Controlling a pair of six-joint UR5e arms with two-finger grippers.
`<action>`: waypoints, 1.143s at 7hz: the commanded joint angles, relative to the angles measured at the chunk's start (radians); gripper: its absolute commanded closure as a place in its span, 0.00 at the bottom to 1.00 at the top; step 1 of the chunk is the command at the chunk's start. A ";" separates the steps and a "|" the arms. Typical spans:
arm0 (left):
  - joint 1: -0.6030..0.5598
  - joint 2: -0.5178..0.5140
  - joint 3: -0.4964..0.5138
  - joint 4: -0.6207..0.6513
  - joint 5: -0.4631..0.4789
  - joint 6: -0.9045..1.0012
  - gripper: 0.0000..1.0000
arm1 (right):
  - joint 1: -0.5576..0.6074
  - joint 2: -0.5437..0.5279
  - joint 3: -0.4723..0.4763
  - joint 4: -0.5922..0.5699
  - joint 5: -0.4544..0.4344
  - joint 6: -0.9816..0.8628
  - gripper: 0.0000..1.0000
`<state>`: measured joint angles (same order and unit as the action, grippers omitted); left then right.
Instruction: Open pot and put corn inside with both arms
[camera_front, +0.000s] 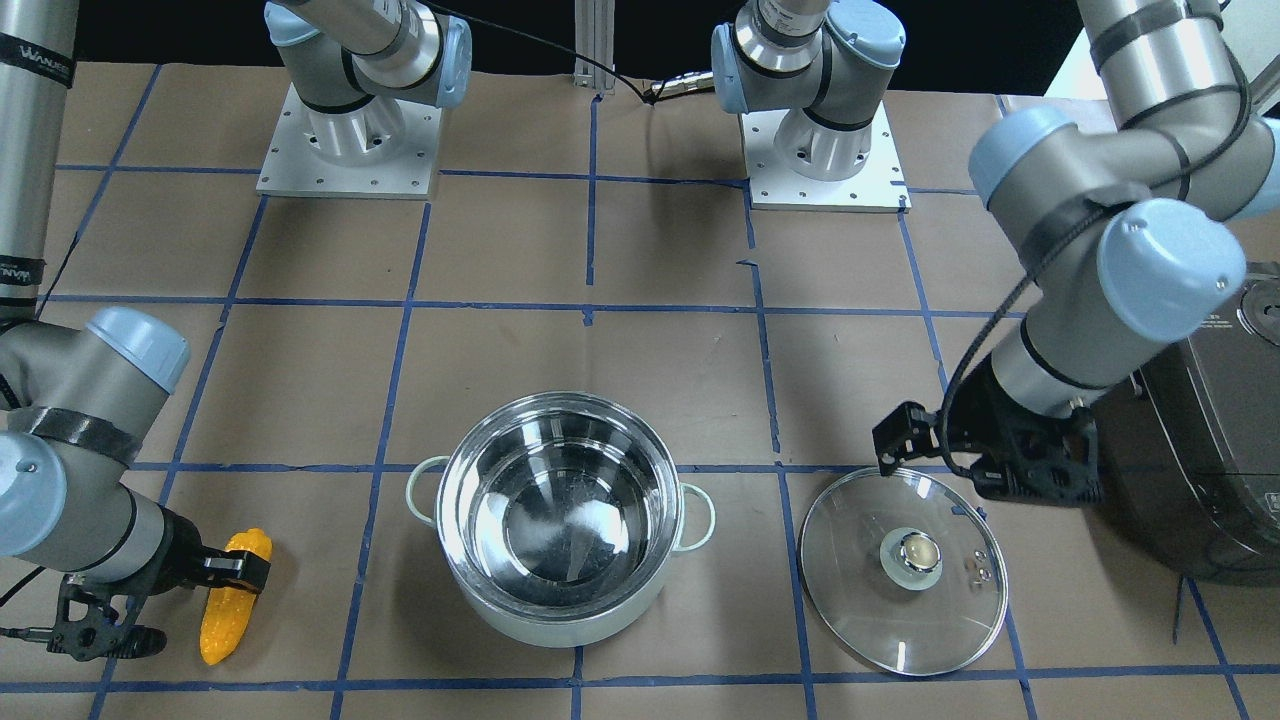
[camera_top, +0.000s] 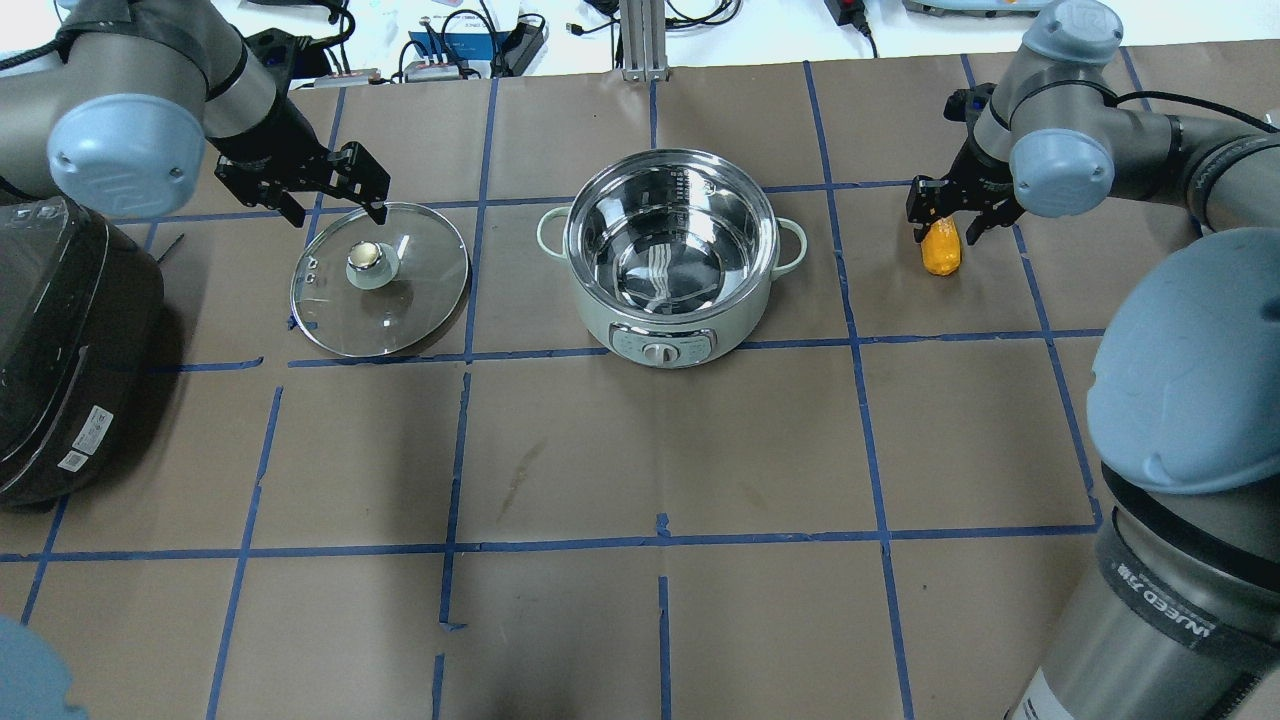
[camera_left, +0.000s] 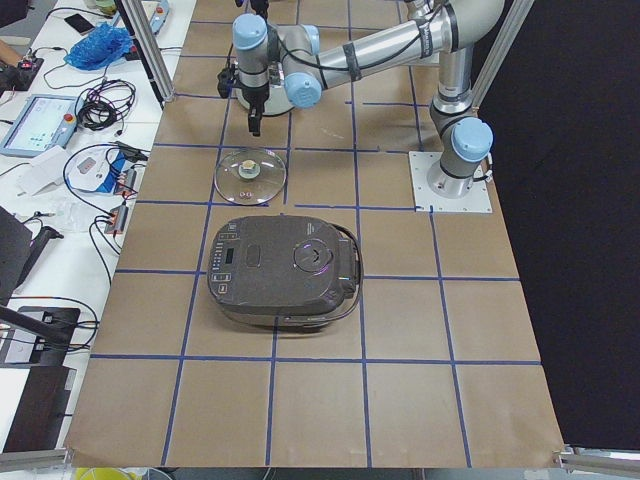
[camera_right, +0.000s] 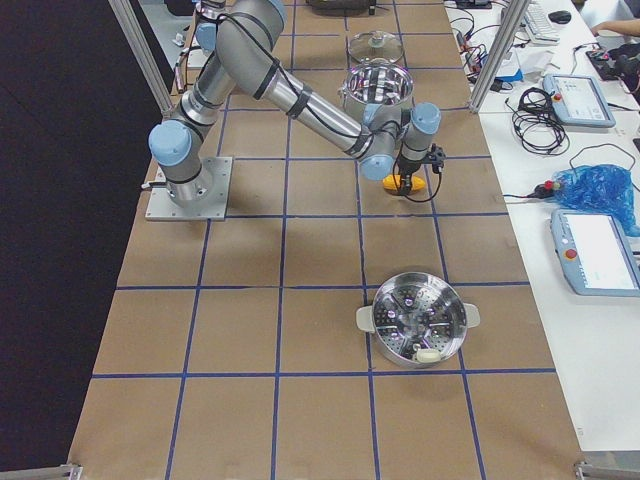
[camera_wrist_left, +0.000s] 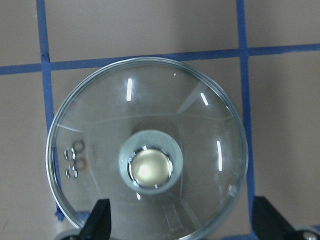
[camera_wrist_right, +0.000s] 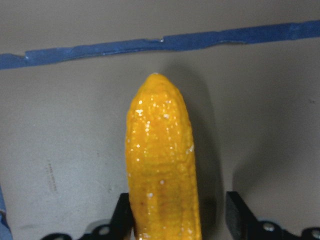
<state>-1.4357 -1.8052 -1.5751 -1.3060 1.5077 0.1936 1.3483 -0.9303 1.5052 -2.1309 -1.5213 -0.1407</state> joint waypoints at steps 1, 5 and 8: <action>-0.102 0.142 0.006 -0.148 0.020 -0.054 0.00 | 0.023 -0.025 -0.017 0.025 0.006 -0.002 0.92; -0.111 0.184 0.006 -0.177 0.037 -0.040 0.00 | 0.343 -0.225 -0.157 0.287 0.004 0.215 0.91; -0.106 0.248 0.000 -0.180 0.035 -0.026 0.00 | 0.509 -0.179 -0.107 0.204 -0.004 0.395 0.90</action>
<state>-1.5451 -1.5857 -1.5745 -1.4854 1.5433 0.1635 1.8080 -1.1360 1.3688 -1.8922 -1.5283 0.2081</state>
